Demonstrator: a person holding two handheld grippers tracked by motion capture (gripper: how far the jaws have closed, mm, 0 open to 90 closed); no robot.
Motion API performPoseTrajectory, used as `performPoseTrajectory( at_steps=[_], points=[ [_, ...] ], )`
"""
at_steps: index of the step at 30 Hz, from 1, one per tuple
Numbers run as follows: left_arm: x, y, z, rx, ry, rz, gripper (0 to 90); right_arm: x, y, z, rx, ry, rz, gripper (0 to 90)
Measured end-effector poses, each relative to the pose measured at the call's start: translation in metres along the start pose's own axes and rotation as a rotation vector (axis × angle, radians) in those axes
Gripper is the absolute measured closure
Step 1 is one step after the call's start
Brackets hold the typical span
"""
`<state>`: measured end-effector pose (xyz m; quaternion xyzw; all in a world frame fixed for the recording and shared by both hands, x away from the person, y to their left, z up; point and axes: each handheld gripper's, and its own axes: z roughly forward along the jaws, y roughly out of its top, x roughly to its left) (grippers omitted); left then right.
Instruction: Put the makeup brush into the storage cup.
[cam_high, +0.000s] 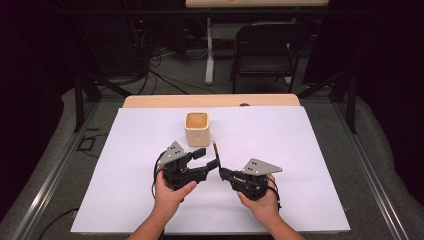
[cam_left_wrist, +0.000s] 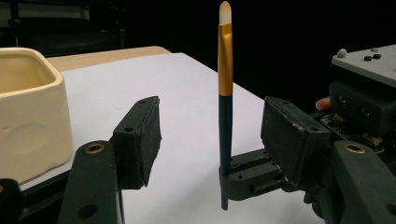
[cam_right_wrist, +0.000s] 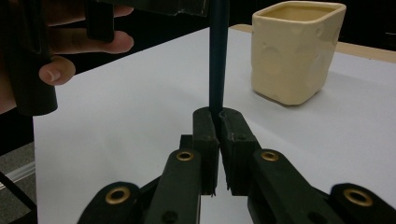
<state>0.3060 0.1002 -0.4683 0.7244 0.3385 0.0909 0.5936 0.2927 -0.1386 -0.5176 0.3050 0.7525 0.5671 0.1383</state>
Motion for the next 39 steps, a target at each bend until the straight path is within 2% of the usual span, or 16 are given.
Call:
performPoseTrajectory(
  at_steps=[16, 32, 39],
  points=[
    [0.0070, -0.0009, 0.0018, -0.033, -0.025, -0.069, 47.1, 0.0000, -0.0010, 0.0010, 0.005, 0.006, 0.011, 84.9],
    [0.0057, 0.0000, 0.0040, -0.044, -0.051, -0.063, 48.3, -0.0001, -0.0022, 0.0027, 0.010, 0.007, 0.013, 84.9],
    [0.0039, -0.0006, 0.0058, -0.037, -0.045, -0.051, 48.0, 0.0005, -0.0021, 0.0027, 0.010, 0.008, 0.012, 84.9]
  ],
)
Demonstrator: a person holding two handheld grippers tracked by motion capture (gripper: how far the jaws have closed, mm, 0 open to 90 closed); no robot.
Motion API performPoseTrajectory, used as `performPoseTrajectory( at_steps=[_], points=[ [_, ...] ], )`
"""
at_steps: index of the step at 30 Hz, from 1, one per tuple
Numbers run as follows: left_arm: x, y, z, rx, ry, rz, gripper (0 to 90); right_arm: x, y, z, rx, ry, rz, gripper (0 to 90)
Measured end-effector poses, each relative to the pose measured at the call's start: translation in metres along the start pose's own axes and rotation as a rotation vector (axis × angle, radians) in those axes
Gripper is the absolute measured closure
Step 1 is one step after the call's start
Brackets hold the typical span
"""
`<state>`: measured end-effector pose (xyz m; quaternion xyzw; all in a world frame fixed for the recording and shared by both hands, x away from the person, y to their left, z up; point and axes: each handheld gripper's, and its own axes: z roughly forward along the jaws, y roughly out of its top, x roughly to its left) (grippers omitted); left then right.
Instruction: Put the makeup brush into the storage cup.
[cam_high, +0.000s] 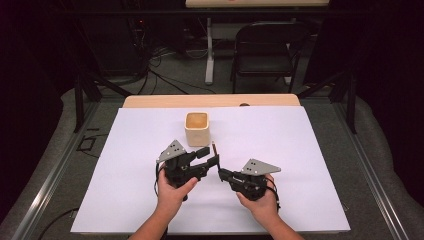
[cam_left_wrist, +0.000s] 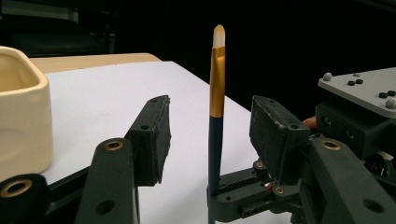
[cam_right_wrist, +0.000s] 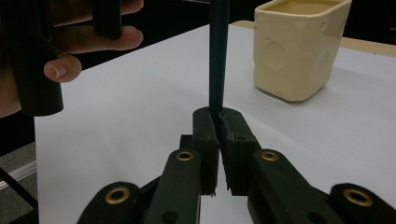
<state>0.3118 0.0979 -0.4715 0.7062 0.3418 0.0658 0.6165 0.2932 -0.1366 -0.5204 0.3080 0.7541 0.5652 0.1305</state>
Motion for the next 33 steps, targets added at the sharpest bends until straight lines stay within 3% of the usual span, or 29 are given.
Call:
performPoseTrajectory(
  at_steps=[33],
  points=[
    [-0.0002, -0.0045, 0.0024, -0.040, 0.015, -0.013, 64.2, 0.0022, -0.0015, 0.0025, 0.010, 0.010, -0.005, 84.9]
  ],
)
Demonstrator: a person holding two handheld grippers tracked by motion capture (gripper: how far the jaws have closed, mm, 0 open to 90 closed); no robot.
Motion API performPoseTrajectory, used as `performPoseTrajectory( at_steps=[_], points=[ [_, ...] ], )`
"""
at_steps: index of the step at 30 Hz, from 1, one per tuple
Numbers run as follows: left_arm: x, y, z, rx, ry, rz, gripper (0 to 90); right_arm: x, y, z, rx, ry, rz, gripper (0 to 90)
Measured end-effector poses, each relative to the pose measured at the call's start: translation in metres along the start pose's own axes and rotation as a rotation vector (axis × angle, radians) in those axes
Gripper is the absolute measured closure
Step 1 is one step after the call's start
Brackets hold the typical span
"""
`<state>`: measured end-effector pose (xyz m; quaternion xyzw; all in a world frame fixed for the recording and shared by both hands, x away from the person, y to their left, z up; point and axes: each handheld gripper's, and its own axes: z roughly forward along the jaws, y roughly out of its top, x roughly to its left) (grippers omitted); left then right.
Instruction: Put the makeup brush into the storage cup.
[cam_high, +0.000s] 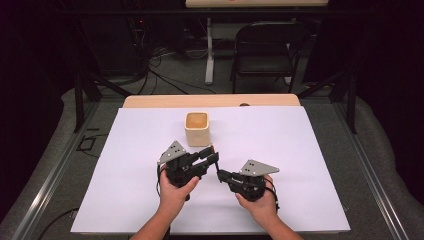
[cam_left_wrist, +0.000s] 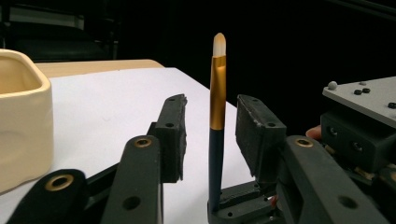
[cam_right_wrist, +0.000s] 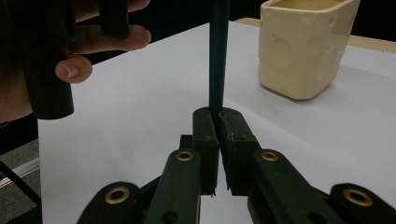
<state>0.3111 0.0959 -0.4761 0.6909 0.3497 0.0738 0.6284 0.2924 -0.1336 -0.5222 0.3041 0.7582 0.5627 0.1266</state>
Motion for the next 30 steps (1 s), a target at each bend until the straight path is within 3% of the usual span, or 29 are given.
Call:
performPoseTrajectory(
  at_steps=[30],
  points=[
    [0.0013, 0.0012, -0.0028, -0.007, -0.009, -0.045, 76.9, 0.0024, -0.0014, 0.0030, 0.014, 0.014, -0.002, 84.9]
  ],
)
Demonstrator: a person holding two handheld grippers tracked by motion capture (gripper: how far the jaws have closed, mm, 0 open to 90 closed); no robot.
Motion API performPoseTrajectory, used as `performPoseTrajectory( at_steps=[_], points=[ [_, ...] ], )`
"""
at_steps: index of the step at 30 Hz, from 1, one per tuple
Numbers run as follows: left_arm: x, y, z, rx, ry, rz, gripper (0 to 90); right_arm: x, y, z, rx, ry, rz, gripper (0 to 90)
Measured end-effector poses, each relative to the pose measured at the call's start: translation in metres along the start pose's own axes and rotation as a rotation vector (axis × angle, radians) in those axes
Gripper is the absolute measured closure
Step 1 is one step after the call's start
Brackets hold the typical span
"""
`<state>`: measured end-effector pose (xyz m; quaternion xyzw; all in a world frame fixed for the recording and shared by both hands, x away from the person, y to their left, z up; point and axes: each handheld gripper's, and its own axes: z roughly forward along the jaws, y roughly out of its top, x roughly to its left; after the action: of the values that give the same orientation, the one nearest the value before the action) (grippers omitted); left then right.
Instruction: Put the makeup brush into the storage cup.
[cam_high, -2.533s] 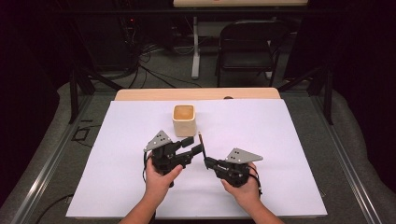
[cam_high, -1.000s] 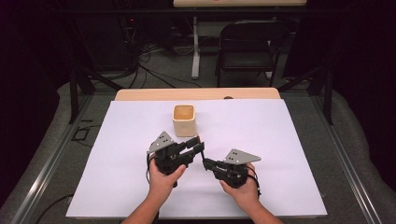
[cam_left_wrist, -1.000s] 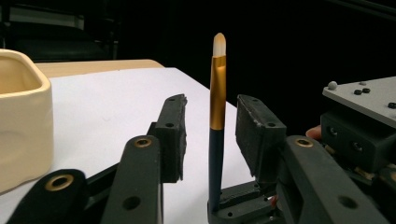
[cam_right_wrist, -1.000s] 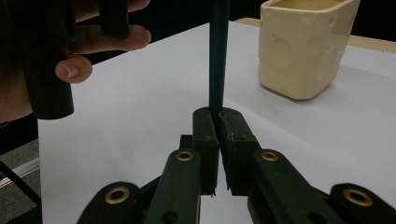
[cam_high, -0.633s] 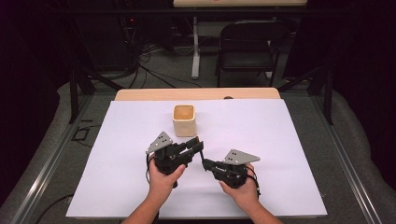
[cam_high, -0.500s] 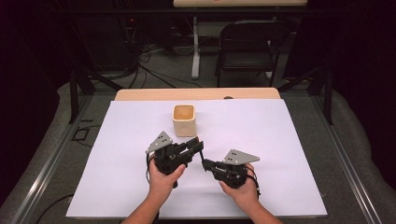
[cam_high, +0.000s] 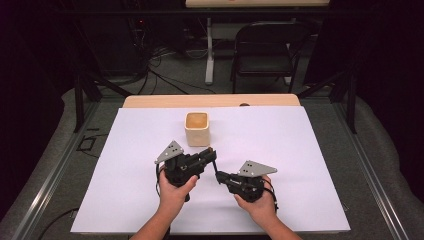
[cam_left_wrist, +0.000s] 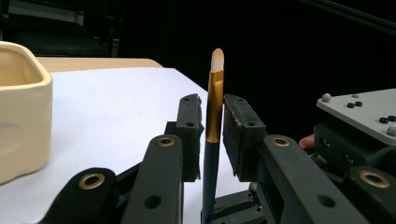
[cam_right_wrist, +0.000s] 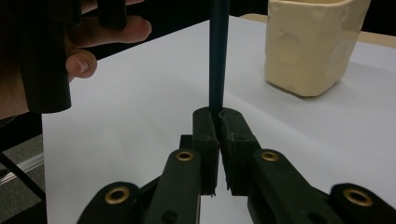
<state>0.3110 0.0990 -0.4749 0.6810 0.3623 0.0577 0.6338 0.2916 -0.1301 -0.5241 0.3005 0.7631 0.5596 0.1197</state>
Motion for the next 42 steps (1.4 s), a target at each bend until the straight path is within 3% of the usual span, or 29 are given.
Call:
performPoseTrajectory(
  at_steps=[18, 42],
  points=[
    [0.0007, -0.0002, -0.0008, 0.004, -0.003, -0.010, 82.8, 0.0005, -0.0003, 0.0006, -0.002, 0.003, 0.001, 84.8],
    [0.0017, -0.0003, -0.0016, 0.002, -0.013, -0.011, 83.2, -0.0001, -0.0001, -0.0004, -0.007, 0.016, 0.021, 82.1]
  ],
)
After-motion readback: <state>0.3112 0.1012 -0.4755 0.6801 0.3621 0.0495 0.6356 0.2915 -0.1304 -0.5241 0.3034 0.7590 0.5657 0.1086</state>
